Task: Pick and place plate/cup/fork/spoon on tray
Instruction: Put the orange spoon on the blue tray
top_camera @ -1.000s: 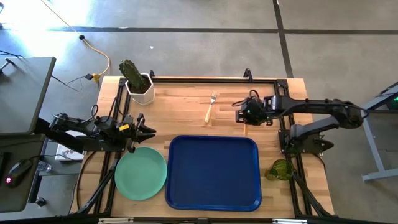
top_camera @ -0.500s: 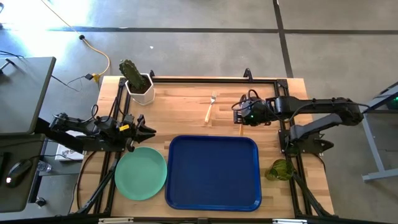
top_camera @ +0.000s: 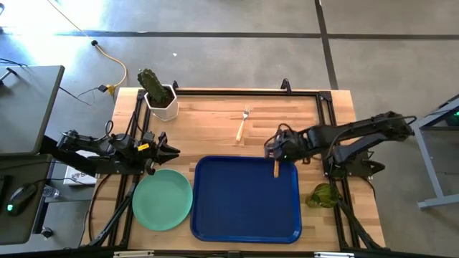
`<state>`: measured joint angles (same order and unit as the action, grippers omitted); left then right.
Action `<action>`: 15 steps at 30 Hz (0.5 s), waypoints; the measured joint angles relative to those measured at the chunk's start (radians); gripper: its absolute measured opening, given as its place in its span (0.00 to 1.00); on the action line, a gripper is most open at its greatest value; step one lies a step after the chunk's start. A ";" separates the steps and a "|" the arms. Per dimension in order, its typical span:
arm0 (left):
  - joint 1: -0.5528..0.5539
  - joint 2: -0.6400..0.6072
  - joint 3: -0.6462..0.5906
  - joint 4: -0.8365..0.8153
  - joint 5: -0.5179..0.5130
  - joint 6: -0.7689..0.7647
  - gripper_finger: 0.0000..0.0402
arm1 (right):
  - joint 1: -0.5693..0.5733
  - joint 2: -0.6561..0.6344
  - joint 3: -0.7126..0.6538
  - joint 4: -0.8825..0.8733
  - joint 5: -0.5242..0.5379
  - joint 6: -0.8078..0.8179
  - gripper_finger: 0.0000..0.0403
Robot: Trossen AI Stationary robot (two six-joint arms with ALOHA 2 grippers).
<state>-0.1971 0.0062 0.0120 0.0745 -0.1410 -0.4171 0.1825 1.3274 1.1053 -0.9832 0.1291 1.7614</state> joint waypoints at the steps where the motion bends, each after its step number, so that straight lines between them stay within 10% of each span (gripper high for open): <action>1: 0.000 0.000 0.000 0.000 0.000 0.000 0.18 | 0.010 0.017 0.000 0.002 -0.006 0.021 0.08; 15: 0.000 0.000 0.000 -0.001 0.000 0.001 0.18 | 0.099 0.235 0.000 0.110 -0.126 0.178 0.08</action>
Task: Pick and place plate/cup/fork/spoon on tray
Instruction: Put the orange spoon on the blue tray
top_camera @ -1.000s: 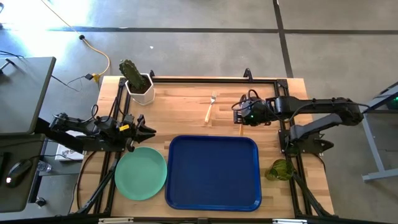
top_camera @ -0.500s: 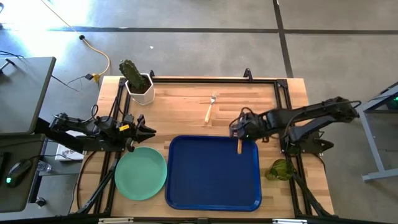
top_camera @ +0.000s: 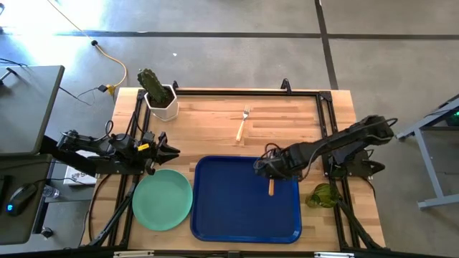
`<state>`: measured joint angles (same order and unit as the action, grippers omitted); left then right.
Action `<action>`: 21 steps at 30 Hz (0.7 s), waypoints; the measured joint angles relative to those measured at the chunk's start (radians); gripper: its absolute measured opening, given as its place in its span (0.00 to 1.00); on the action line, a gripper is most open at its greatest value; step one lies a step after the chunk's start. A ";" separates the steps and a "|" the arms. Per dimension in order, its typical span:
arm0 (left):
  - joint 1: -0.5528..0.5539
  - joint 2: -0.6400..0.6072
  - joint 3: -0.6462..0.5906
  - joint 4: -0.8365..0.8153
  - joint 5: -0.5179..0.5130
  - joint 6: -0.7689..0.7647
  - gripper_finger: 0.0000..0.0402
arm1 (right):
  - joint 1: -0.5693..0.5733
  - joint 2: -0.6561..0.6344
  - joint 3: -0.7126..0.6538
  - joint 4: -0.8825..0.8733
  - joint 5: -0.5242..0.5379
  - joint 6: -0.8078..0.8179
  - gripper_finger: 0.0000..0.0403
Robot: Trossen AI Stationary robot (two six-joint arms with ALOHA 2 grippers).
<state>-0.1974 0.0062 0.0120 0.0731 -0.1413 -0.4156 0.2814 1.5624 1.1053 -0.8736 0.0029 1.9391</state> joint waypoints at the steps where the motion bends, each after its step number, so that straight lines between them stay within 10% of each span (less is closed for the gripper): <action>1: 0.000 0.000 0.000 0.000 0.000 0.000 0.18 | 0.003 0.016 0.000 0.008 -0.008 0.002 0.08; 21: 0.000 0.000 0.000 -0.002 -0.001 0.013 0.18 | 0.163 0.123 0.000 0.110 -0.086 0.215 0.08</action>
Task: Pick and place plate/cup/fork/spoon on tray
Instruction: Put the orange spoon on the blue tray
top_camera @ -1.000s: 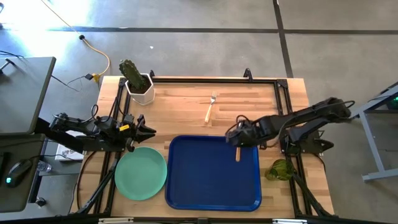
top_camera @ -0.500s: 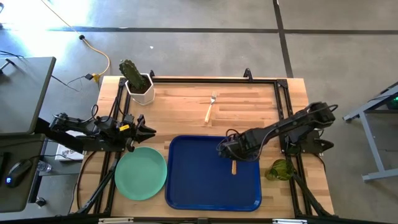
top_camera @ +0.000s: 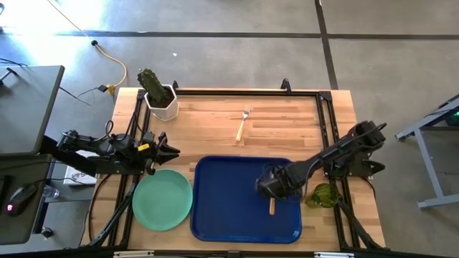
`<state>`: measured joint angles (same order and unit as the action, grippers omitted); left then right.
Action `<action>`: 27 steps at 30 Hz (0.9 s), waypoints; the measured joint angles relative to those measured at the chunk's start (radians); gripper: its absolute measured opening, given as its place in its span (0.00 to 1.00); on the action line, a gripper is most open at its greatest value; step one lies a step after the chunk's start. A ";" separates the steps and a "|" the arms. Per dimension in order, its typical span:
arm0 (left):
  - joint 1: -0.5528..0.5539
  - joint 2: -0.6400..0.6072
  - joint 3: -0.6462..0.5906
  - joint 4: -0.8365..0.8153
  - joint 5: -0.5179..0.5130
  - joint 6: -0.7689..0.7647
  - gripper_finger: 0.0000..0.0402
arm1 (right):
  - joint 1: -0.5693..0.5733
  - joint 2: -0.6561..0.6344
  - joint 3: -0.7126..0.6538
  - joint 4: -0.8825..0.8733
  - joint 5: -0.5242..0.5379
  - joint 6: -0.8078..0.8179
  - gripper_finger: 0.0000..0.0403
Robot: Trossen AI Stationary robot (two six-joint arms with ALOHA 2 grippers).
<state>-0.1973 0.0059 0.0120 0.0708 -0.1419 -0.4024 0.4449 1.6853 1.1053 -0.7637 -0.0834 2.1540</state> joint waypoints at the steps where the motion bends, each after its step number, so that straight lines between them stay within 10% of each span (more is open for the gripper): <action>1: 0.000 0.000 0.000 0.000 0.000 0.007 0.18 | 0.012 0.001 0.000 -0.003 0.000 0.016 0.08; 27: 0.000 0.000 0.000 0.002 0.001 0.013 0.18 | 0.140 0.080 0.000 -0.127 0.004 0.042 0.08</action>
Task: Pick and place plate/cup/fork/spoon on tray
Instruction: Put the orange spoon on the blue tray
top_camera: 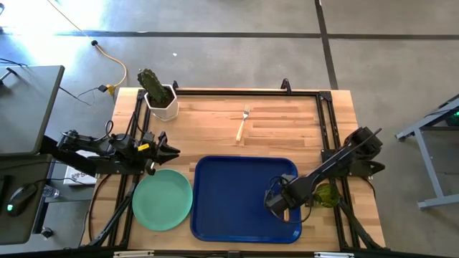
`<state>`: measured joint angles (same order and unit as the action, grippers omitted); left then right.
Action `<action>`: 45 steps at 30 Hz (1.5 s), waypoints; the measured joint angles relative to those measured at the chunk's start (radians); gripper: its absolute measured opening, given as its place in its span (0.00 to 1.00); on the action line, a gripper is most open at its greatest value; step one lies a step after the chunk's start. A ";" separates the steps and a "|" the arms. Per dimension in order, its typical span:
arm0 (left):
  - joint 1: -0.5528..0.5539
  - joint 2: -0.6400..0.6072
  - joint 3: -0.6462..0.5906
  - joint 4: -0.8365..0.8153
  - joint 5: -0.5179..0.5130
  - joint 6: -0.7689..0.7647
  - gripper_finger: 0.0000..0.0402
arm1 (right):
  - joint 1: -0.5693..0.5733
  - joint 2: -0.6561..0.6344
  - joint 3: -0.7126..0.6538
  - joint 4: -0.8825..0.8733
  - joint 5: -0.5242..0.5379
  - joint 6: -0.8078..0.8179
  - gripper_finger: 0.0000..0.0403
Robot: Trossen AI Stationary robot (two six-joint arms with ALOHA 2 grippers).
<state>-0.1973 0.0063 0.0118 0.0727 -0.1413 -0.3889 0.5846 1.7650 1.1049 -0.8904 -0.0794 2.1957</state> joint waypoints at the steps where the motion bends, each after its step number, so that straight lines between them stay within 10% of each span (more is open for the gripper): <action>1: 0.000 0.000 0.000 0.000 0.000 0.000 0.18 | 0.000 0.004 0.000 0.000 0.000 -0.007 0.08; 45: 0.000 0.000 0.000 0.000 0.000 -0.001 0.18 | -0.001 0.042 -0.001 0.036 -0.030 0.004 0.08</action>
<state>-0.1970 0.0059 0.0116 0.0731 -0.1413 -0.3901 0.5838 1.8070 1.1035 -0.8541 -0.1093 2.1995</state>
